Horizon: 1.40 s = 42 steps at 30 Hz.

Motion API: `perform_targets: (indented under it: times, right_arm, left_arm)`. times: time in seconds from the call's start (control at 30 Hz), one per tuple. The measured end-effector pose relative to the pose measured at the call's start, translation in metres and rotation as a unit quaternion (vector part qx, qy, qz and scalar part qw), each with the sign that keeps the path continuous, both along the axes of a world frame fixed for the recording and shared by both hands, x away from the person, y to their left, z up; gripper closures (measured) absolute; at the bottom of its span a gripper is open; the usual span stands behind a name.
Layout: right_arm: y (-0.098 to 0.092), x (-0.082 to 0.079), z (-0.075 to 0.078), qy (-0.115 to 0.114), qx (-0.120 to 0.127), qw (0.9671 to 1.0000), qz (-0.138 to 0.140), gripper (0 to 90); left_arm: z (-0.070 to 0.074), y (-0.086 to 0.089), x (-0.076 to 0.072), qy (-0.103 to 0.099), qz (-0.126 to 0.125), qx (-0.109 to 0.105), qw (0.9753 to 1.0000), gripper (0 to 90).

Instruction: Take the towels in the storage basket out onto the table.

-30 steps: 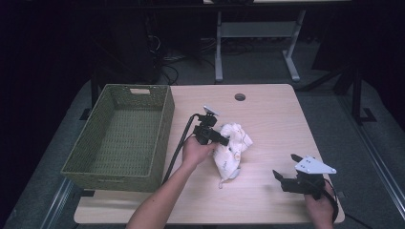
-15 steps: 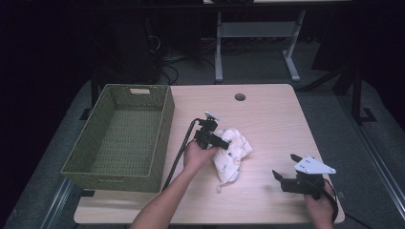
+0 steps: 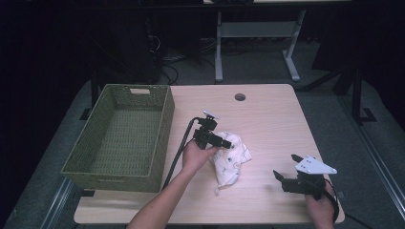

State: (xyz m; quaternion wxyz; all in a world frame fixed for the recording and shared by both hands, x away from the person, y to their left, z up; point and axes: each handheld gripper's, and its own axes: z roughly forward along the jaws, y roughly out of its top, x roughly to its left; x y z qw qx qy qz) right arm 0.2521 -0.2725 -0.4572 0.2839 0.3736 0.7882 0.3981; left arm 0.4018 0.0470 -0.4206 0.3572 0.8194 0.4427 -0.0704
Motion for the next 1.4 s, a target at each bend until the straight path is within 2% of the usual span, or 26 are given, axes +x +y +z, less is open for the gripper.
perform_targets:
  times: [0.2, 0.33, 0.4, 0.47, 0.53, 0.73, 0.87, 1.1, 1.23, 1.4]
  right_arm:
    - [0.000, 0.000, -0.001, 0.003, -0.002, 1.0000, 0.001, 13.7]
    - [0.001, 0.001, -0.002, 0.003, -0.004, 1.0000, 0.002, 13.7]
    - [0.001, 0.001, -0.002, 0.009, -0.002, 1.0000, -0.002, 13.7]
    - [0.001, 0.001, -0.003, 0.010, -0.003, 0.9999, -0.002, 13.7]
    - [0.002, 0.002, -0.004, 0.013, -0.003, 0.9999, -0.002, 13.7]
    - [0.002, 0.002, -0.005, 0.017, -0.003, 0.9999, -0.003, 13.7]
    - [0.002, 0.003, -0.005, 0.015, -0.004, 0.9999, -0.005, 13.7]
    - [0.002, 0.003, -0.005, 0.015, -0.007, 0.9999, -0.005, 13.7]
    - [0.002, 0.002, -0.005, 0.015, -0.005, 0.9998, -0.007, 13.7]
    - [0.003, 0.003, -0.006, 0.016, -0.008, 0.9998, -0.006, 13.7]
  left_arm:
    - [0.001, 0.003, -0.002, -0.004, -0.002, -0.012, 0.9999, 46.6]
    - [0.001, 0.005, -0.003, -0.006, -0.001, -0.020, 0.9998, 40.4]
    - [0.002, 0.007, -0.005, -0.015, 0.002, -0.016, 0.9998, 39.7]
    - [0.002, 0.008, -0.005, -0.012, 0.001, -0.023, 0.9997, 39.0]
    - [0.002, 0.009, -0.005, -0.012, 0.002, -0.020, 0.9997, 37.5]
    - [0.006, 0.013, -0.014, -0.021, -0.004, -0.037, 0.9991, 36.4]
    - [0.011, 0.016, -0.021, -0.035, -0.008, -0.030, 0.9989, 35.9]
    - [0.009, 0.027, -0.032, -0.040, -0.013, -0.036, 0.9985, 34.7]
    - [0.008, 0.033, -0.037, -0.051, -0.008, -0.033, 0.9981, 34.3]
    - [0.006, 0.038, -0.043, -0.049, -0.011, -0.032, 0.9982, 34.4]
